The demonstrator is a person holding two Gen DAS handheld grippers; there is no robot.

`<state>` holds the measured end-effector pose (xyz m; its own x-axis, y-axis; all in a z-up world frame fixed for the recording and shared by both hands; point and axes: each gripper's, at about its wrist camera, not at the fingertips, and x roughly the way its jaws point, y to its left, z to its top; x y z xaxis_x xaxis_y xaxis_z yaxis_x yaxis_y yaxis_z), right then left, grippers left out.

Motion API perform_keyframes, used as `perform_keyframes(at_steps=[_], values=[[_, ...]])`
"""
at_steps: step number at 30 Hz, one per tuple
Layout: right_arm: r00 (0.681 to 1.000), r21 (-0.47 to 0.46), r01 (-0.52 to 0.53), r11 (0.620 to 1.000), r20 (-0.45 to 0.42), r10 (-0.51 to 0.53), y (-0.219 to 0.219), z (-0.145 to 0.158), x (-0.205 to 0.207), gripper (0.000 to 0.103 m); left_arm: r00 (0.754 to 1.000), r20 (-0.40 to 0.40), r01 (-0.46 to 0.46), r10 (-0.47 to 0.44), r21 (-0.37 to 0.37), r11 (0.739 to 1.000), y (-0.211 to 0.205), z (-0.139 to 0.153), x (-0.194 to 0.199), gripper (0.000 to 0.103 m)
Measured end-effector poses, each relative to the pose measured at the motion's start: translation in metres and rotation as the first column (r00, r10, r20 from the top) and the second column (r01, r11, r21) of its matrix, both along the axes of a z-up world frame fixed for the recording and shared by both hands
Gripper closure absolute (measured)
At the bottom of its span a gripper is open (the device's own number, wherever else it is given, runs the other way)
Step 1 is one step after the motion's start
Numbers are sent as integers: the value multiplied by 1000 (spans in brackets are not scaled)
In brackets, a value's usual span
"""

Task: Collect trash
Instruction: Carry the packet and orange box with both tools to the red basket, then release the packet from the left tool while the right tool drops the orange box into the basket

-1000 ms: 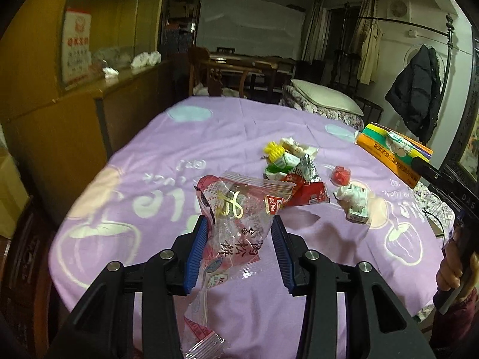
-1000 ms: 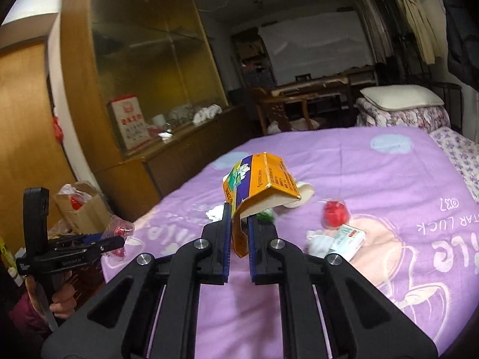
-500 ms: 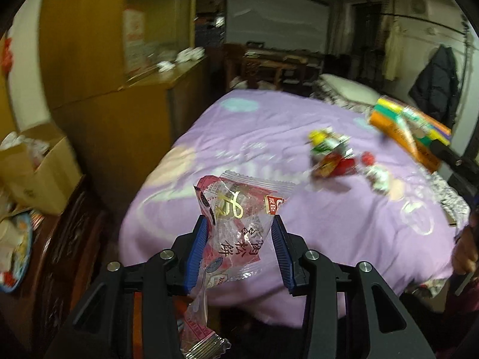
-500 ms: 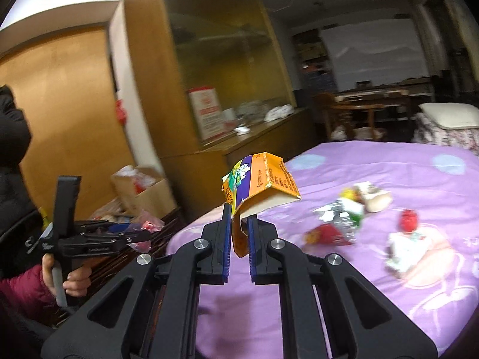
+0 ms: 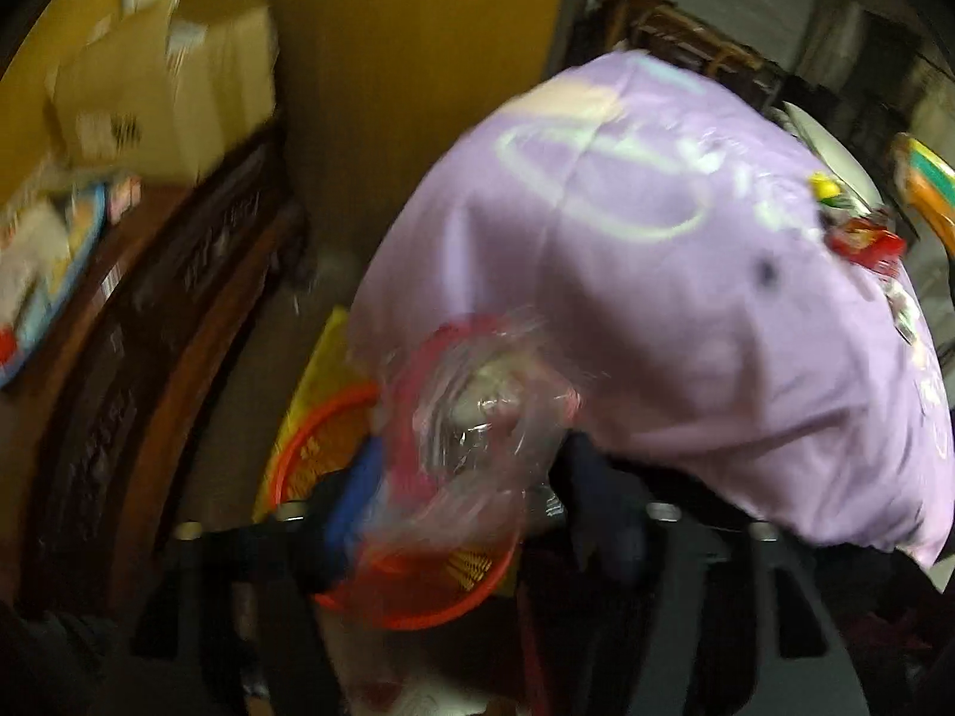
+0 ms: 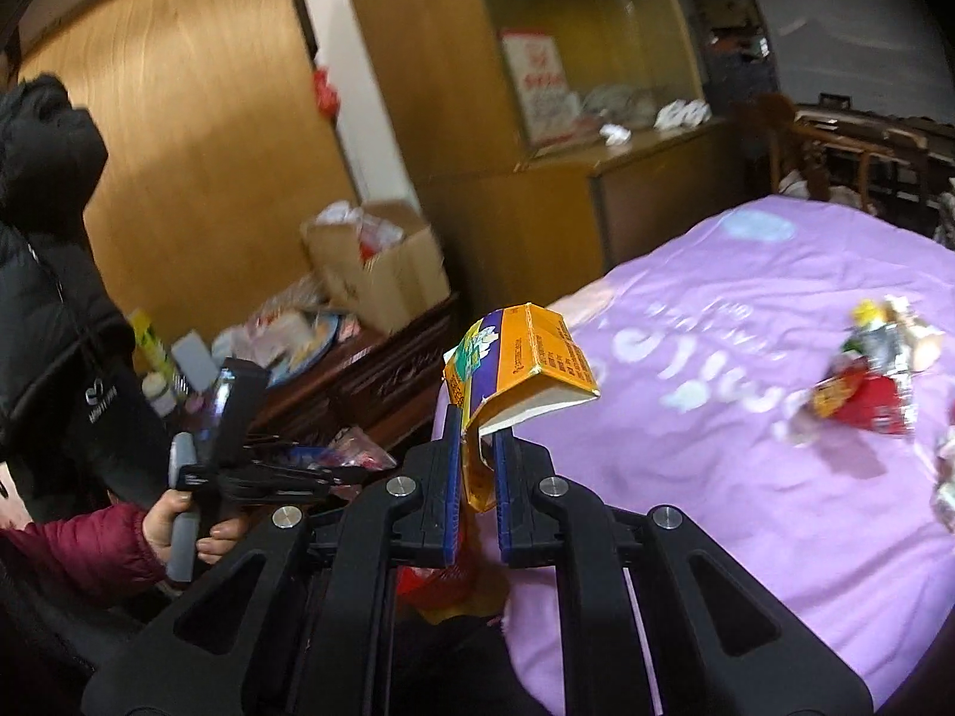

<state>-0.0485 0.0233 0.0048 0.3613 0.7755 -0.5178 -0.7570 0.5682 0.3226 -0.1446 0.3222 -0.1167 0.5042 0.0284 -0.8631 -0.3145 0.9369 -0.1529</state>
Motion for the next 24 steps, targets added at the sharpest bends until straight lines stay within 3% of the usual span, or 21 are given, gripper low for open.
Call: perform_keyframes(at_steps=[3,6,16,20,24], values=[[999,-45,-39,998,-37,37,23,-14,1,92,998,-50,-36,33,-63,997,18,-21,-2,21],[995,-78,-73,994,-68,68,39,-27,2,92,996,-36,-86,83,-82,993,34,-23,-9,14],[956,-173,-257,951,-191,224,111,-73,-2,92,979,15,-203,203,55,978,60,-4,-19,9],[919,-194,-354,915,-254,302,146,-93,-10,91,973,38,-232,229,102,967,66,3,-19,8],[833,-160,-500,851,-358,422,190,-120,-20,83,966,57,-257,252,127,958,72,8,-22,8]])
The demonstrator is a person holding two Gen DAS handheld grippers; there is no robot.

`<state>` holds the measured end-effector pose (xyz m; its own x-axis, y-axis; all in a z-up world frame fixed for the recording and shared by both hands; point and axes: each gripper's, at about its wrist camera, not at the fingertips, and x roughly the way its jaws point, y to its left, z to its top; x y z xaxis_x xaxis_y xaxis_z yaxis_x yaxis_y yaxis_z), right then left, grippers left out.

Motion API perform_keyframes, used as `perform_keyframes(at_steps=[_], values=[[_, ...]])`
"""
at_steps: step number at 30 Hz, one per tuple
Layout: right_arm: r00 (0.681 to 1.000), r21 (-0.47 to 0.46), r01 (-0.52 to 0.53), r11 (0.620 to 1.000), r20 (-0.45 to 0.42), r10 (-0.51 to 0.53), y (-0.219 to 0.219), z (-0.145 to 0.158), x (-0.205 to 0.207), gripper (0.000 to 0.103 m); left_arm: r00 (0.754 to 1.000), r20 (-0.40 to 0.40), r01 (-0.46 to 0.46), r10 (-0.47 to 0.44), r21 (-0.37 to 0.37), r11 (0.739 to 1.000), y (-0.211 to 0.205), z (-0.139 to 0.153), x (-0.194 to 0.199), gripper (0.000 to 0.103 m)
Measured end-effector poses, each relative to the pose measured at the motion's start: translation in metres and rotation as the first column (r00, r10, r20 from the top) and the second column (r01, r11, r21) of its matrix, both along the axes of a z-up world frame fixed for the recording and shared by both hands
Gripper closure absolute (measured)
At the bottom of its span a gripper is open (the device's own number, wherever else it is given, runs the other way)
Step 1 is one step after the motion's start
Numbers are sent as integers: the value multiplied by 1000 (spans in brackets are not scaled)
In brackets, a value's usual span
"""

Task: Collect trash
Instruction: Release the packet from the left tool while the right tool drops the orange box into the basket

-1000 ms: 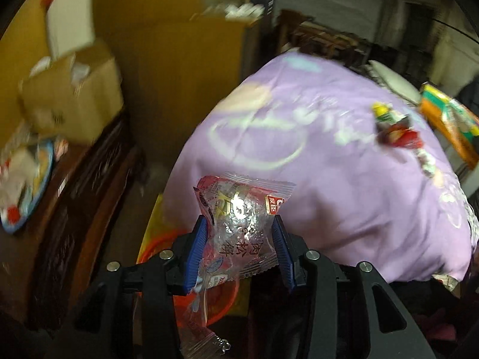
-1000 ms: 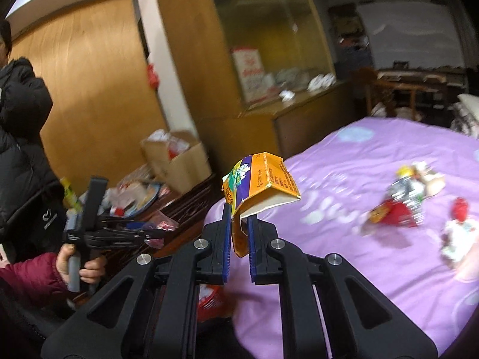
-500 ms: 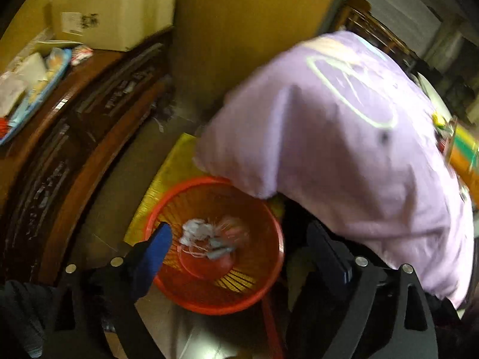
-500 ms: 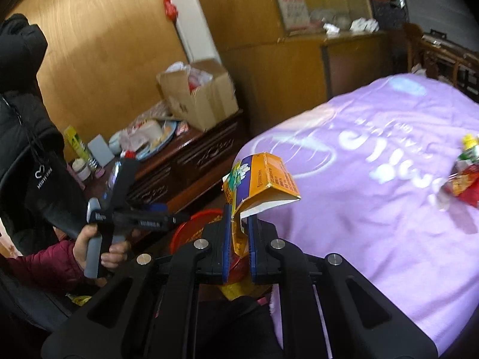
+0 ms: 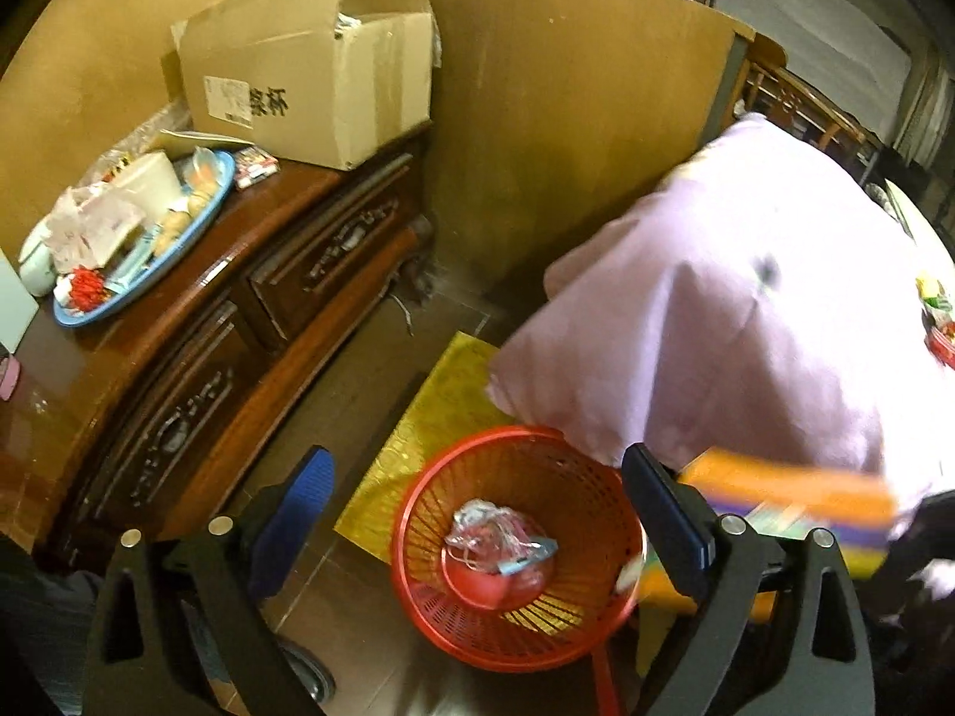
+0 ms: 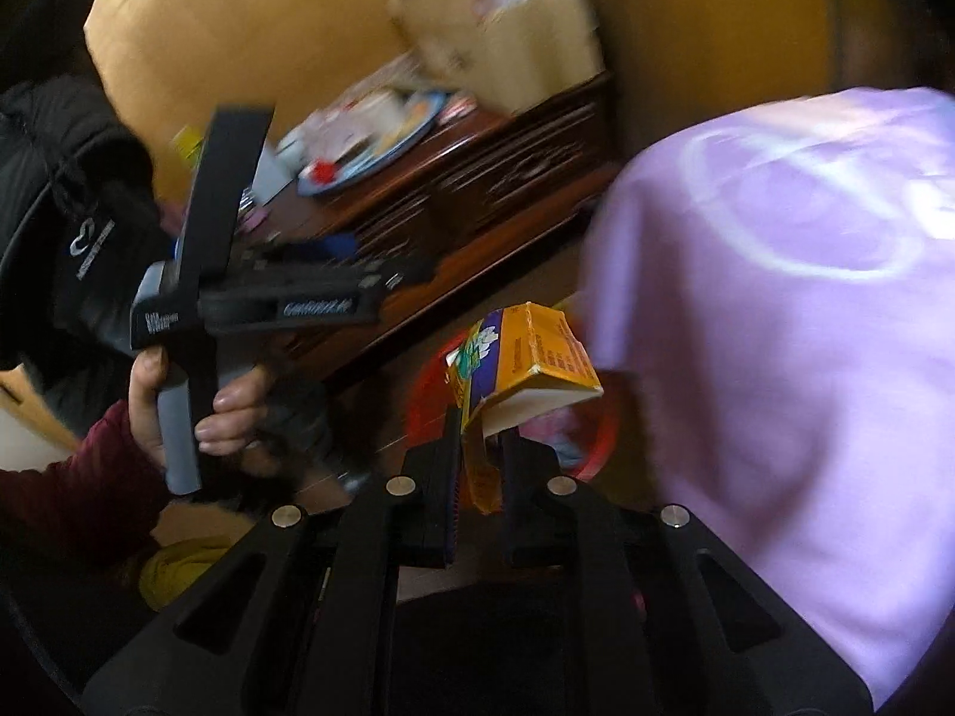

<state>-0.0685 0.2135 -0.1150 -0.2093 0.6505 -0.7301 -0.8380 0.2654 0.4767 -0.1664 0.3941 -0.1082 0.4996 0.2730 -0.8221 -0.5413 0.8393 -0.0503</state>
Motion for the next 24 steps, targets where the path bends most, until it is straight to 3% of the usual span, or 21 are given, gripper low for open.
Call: perform_keyframes(at_steps=[2,16,21,24], values=[[999,-41,33,999,26,-32,7,-10,0,64,1000,1,-5,5,3,1000,2,1,0,8],[971,55,211,976,104,-216,-71,28,16,60,996,57,64,-65,30,998,-27,29,7,8],[942,105,280,954,161,-294,-98,49,18,55,990,89,109,-114,53,993,-49,48,12,8],[912,142,331,933,207,-355,-121,61,18,47,983,104,142,-148,67,988,-65,58,15,7]])
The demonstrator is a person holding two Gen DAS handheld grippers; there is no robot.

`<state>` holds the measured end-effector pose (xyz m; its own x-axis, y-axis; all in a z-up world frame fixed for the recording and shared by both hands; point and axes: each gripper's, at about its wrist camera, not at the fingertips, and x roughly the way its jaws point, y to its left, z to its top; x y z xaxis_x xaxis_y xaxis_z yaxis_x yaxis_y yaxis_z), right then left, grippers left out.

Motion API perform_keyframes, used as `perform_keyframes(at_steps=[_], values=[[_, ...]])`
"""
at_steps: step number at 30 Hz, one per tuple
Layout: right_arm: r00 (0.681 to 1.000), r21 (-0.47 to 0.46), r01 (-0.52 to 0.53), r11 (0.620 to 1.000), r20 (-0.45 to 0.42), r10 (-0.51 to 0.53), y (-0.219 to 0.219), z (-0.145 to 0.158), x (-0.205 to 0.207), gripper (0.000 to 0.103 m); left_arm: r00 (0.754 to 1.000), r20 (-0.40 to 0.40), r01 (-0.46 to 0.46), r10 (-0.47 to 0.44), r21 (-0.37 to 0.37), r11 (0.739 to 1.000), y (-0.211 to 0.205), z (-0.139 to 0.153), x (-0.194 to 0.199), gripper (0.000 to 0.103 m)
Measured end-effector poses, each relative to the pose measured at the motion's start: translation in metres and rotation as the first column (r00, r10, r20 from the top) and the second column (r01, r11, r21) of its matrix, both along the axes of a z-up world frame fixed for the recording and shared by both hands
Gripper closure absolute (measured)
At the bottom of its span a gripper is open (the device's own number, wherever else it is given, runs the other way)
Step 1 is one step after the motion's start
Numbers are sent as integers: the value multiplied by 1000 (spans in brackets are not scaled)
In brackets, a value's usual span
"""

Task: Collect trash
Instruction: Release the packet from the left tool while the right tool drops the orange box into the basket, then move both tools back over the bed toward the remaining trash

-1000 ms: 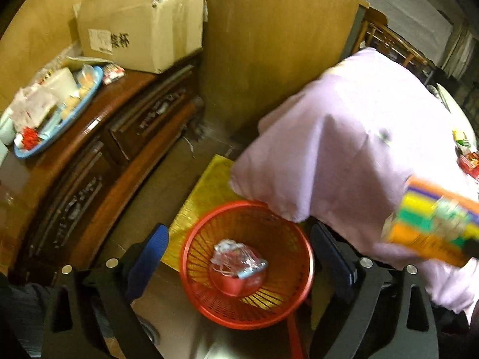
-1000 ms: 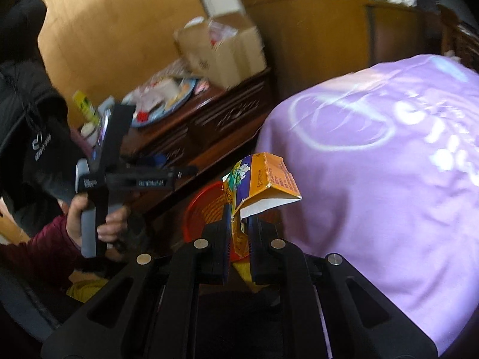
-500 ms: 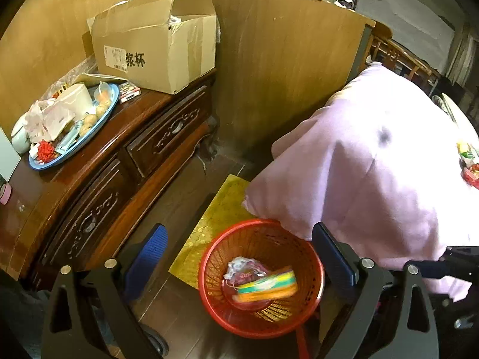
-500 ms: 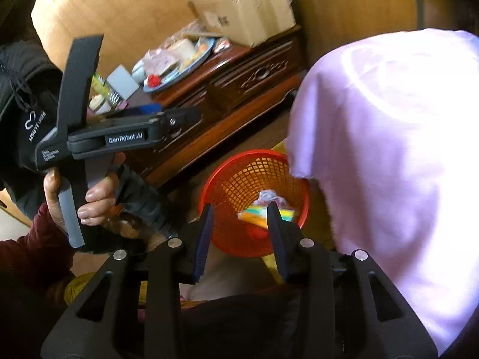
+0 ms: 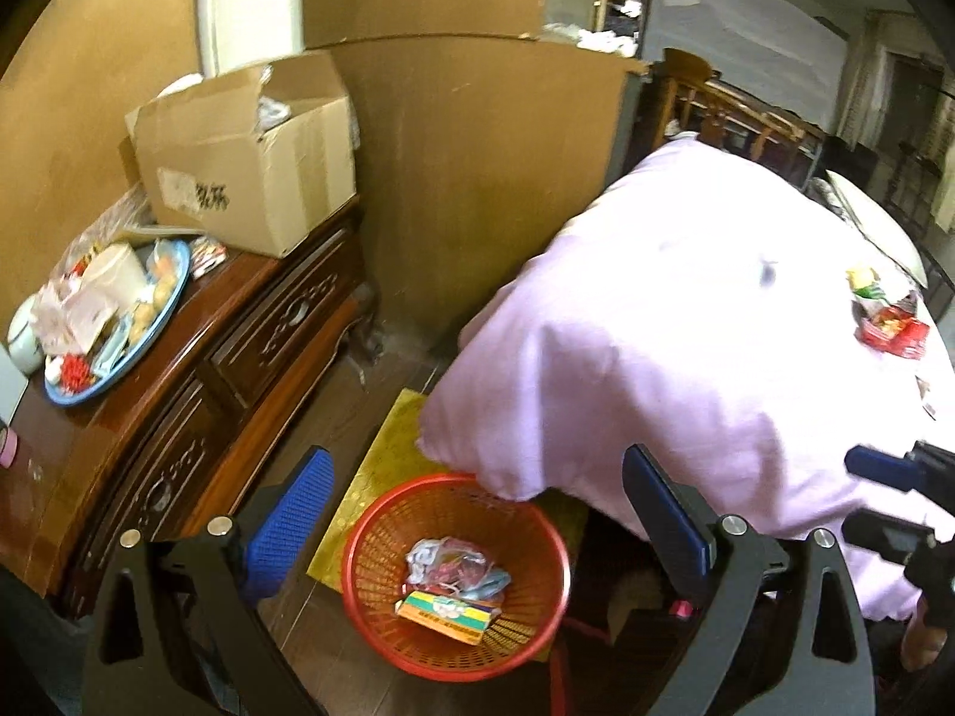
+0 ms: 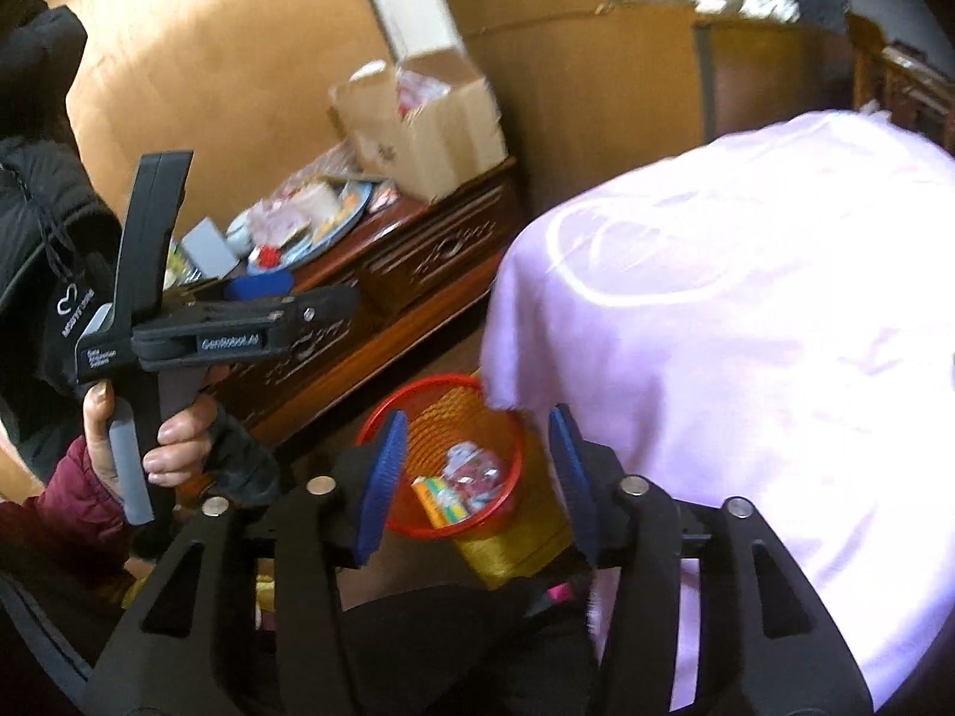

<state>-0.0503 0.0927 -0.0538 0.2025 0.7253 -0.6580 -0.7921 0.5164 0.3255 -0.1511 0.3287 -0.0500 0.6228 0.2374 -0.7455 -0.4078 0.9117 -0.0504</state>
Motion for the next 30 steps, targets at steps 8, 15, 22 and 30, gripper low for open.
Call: perform_keyframes(at_steps=[8,15,22,30], values=[[972,42,212,976,98,-215,-72,15,13,26,996,4,92,-92,50,994,-42,12,10,6],[896,67,428,901,96,-433,-150,9,49,24,982,-44,185,-182,70,980,-87,7,38,6],[809,66,578,813,84,-582,-217,-7,77,23,955,-68,294,-289,71,953,-148,0,80,6],[696,39,712,701,94,-712,-276,-24,101,22,912,-36,409,-408,28,912,-219,-12,136,6]])
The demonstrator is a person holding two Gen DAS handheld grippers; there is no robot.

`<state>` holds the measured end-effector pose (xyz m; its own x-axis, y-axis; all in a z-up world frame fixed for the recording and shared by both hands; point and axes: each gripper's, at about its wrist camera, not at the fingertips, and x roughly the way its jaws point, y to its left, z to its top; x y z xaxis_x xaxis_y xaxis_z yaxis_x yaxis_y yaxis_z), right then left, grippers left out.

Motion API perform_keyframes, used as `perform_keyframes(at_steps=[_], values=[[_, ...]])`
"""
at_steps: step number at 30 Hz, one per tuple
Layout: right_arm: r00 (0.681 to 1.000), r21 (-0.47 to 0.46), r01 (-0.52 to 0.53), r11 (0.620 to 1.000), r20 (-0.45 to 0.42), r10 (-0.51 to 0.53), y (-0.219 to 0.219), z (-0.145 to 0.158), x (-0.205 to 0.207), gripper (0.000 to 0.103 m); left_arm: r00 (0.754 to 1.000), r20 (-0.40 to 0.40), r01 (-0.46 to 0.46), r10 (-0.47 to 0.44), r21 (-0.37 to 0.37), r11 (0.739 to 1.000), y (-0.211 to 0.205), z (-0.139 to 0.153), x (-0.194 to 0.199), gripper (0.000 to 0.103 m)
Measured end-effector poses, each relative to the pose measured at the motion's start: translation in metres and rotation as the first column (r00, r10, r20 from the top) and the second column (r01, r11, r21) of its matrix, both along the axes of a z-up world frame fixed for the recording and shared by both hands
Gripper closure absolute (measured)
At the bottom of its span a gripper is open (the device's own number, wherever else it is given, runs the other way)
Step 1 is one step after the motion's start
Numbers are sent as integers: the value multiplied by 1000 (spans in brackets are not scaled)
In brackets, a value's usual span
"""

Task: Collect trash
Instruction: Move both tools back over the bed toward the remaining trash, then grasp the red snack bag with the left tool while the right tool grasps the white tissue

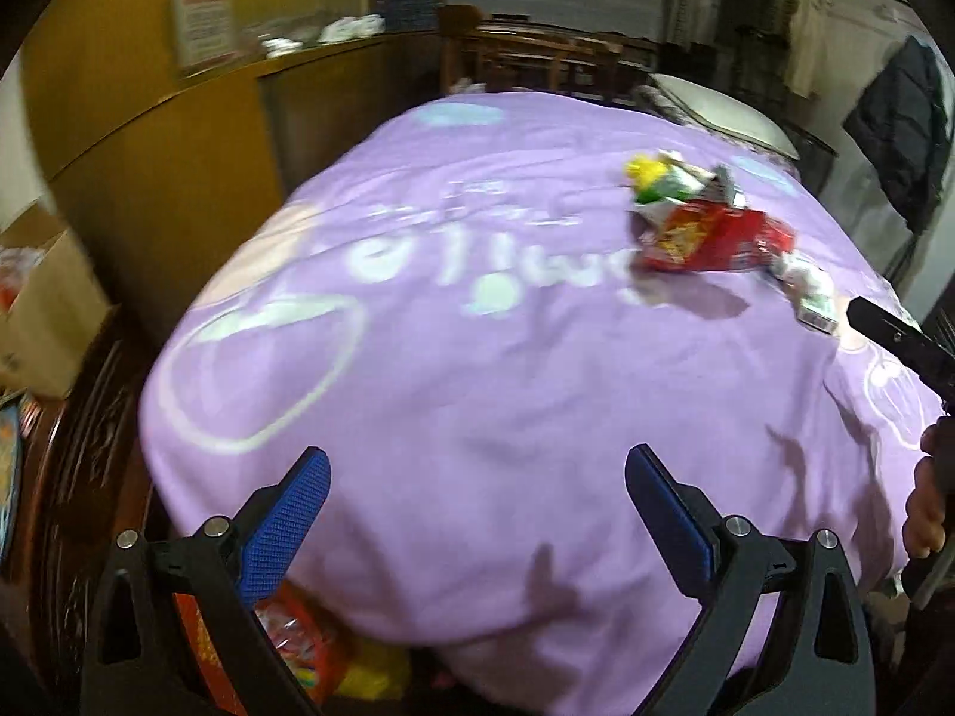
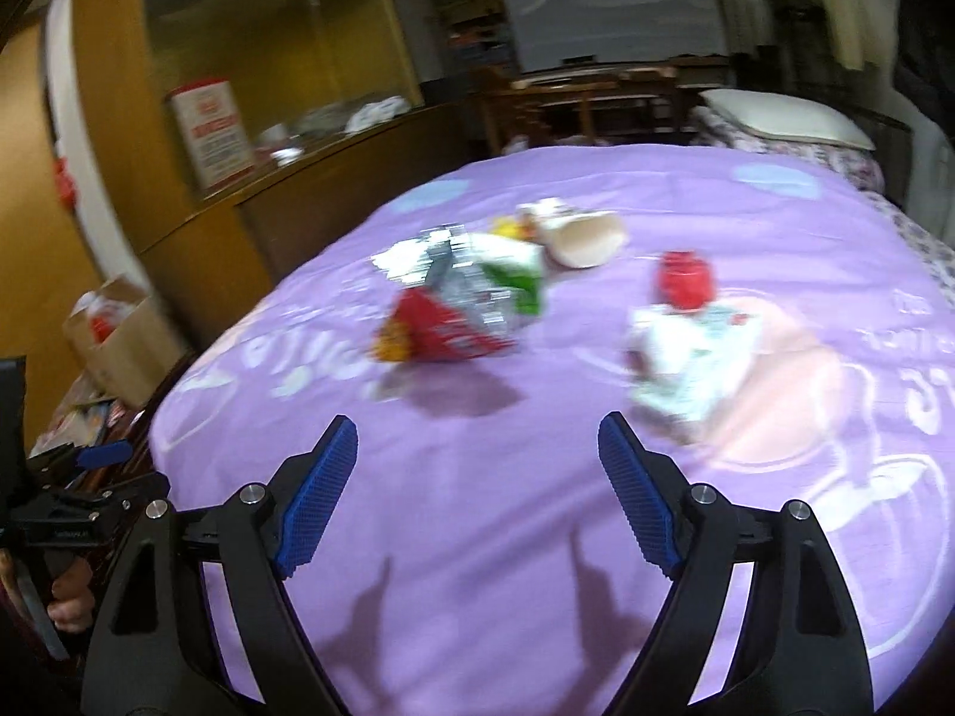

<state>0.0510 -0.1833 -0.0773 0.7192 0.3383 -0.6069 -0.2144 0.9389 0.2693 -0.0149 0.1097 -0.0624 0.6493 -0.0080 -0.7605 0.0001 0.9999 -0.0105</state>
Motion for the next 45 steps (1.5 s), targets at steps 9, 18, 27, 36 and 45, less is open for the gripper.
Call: perform_keyframes(at_steps=[9,18,27,36,45], values=[[973,-130,232,964,19,-231,-54,-21,22,14,995,4,97,-97,-8,995,-60,-10,51,6],[925,-62,341,938,-155,-347,-100,-59,51,8,983,29,183,-181,-44,982,-111,-2,99,6],[927,-29,335,942,-171,-335,-100,-61,51,7,974,104,209,-203,-41,977,-172,10,143,6],[931,27,333,942,-165,-325,-108,-62,49,7,1000,28,5,-8,93,996,-94,-18,139,6],[933,64,345,936,-132,-335,-112,-57,43,7,996,7,90,-89,-95,991,-60,-21,88,6]])
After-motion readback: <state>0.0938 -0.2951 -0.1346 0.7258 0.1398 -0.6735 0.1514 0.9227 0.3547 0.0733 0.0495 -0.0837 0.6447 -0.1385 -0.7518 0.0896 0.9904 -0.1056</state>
